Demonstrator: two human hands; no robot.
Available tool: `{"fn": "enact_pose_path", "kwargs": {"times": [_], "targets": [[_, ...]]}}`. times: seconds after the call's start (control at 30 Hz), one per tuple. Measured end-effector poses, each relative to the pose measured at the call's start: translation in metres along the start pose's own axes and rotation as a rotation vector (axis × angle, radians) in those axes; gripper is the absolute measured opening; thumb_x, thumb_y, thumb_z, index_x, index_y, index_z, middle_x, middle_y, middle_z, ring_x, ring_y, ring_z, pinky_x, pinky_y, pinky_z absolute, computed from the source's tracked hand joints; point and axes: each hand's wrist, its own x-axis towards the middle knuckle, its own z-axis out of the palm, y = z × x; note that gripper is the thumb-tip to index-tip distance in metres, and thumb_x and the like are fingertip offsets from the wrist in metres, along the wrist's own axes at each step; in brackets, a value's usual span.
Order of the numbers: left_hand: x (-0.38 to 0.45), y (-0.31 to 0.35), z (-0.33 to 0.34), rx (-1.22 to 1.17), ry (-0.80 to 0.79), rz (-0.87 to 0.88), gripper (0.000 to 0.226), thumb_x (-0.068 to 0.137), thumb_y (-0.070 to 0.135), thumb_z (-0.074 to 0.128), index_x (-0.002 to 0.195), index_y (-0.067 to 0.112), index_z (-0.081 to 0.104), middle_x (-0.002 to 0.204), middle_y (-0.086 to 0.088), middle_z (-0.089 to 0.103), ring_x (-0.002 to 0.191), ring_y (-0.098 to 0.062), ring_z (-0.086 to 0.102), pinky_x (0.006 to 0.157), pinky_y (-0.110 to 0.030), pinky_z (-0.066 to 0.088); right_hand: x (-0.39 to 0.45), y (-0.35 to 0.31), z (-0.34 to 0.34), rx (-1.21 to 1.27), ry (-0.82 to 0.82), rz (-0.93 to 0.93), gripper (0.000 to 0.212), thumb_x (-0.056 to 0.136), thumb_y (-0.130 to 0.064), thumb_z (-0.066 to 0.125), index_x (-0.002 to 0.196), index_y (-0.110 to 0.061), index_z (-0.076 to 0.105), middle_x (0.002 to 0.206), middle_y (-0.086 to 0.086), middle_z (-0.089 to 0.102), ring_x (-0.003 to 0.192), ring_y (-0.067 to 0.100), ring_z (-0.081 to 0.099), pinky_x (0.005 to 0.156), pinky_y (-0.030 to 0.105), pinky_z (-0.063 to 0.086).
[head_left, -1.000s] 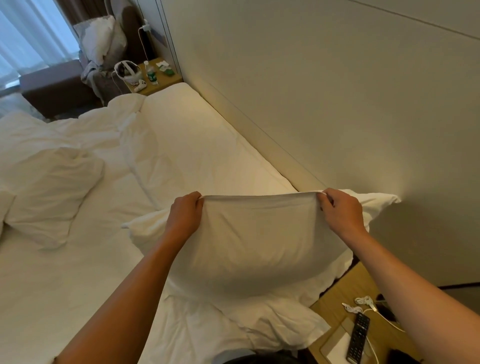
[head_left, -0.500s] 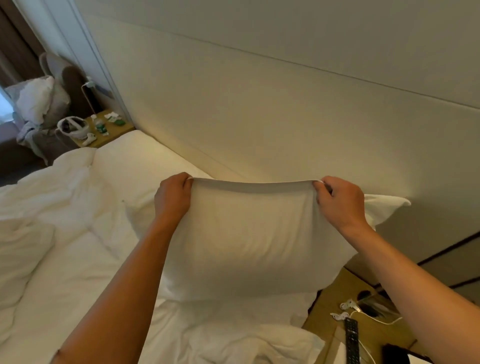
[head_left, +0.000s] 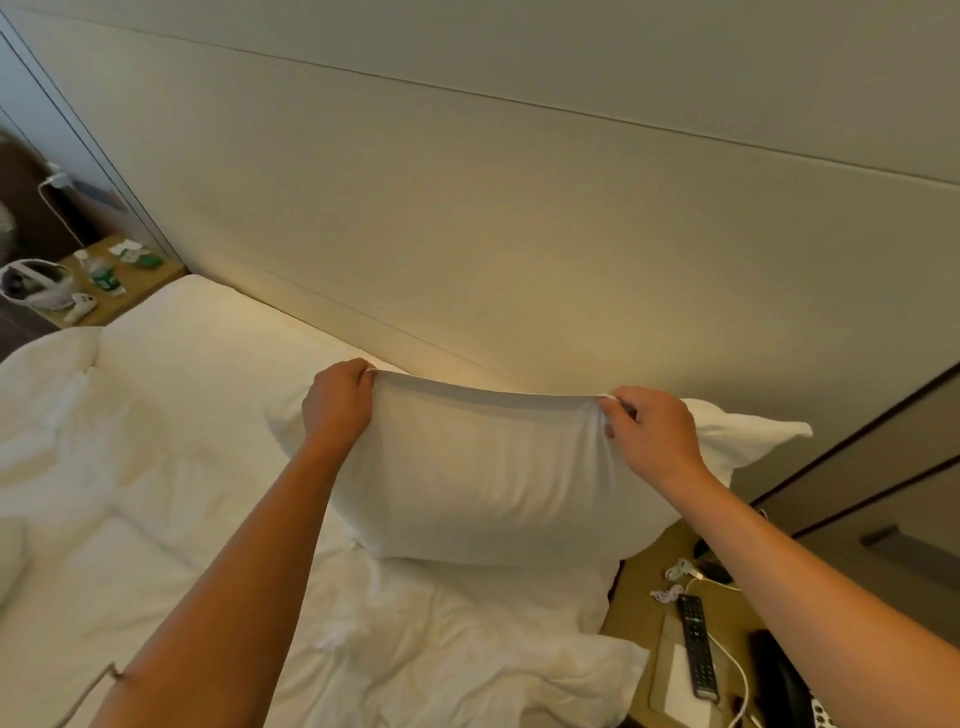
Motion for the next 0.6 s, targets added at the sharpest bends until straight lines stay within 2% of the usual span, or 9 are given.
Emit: {"fn": "enact_pose_path", "kwargs": {"times": [0.13, 0.3, 0.37, 0.43, 0.53, 0.6], "targets": [[0.029, -0.011, -0.010, -0.041, 0.055, 0.026, 0.030, 0.105, 0.027, 0.046, 0.111, 0.015, 0.074, 0.110, -0.008, 0.074, 0.099, -0.029, 0.067, 0.082, -0.035, 0.048, 0.008, -0.017, 0.018, 0.061, 0.054, 0.000, 0.044, 0.104, -0.033, 0.055, 0.067, -0.011, 0.059, 0.066, 0.006, 0.065, 0.065, 0.025, 0.060, 0.065, 0.046, 0.052], [0.066, -0.019, -0.008, -0.185, 0.041, 0.057, 0.029, 0.105, 0.023, 0.048, 0.112, 0.011, 0.074, 0.110, -0.011, 0.074, 0.099, -0.029, 0.067, 0.095, -0.043, 0.057, 0.022, -0.027, 0.044, 0.212, 0.113, 0.065, 0.037, 0.105, -0.032, 0.055, 0.071, -0.019, 0.064, 0.069, -0.004, 0.068, 0.070, 0.019, 0.064, 0.066, 0.039, 0.051], [0.069, -0.026, 0.009, -0.196, -0.006, 0.035, 0.029, 0.106, 0.022, 0.048, 0.111, 0.009, 0.074, 0.108, -0.011, 0.074, 0.099, -0.029, 0.067, 0.095, -0.045, 0.057, 0.023, -0.016, 0.061, 0.204, 0.075, 0.083, 0.039, 0.105, -0.029, 0.055, 0.069, -0.017, 0.062, 0.067, -0.002, 0.066, 0.070, 0.020, 0.062, 0.075, 0.038, 0.051], [0.065, -0.037, 0.031, -0.161, -0.059, -0.005, 0.029, 0.106, 0.021, 0.048, 0.110, 0.008, 0.073, 0.108, -0.012, 0.074, 0.099, -0.029, 0.067, 0.095, -0.040, 0.055, 0.021, -0.001, 0.080, 0.165, 0.011, 0.102, 0.043, 0.106, -0.028, 0.054, 0.065, -0.016, 0.055, 0.062, 0.002, 0.061, 0.066, 0.023, 0.059, 0.089, 0.038, 0.050], [0.055, -0.049, 0.057, -0.125, -0.087, -0.067, 0.030, 0.105, 0.021, 0.046, 0.109, 0.007, 0.072, 0.108, -0.012, 0.074, 0.099, -0.030, 0.067, 0.091, -0.038, 0.052, 0.020, 0.016, 0.098, 0.156, -0.029, 0.134, 0.042, 0.107, -0.032, 0.053, 0.068, -0.015, 0.050, 0.059, 0.000, 0.058, 0.062, 0.021, 0.060, 0.065, 0.039, 0.047], [0.053, -0.050, 0.066, -0.116, -0.102, -0.102, 0.030, 0.103, 0.019, 0.044, 0.109, 0.010, 0.072, 0.107, -0.009, 0.073, 0.098, -0.028, 0.066, 0.089, -0.036, 0.052, 0.022, 0.021, 0.101, 0.177, -0.045, 0.126, 0.040, 0.107, -0.033, 0.052, 0.071, -0.016, 0.054, 0.057, -0.003, 0.062, 0.060, 0.015, 0.063, 0.062, 0.039, 0.049]]}}
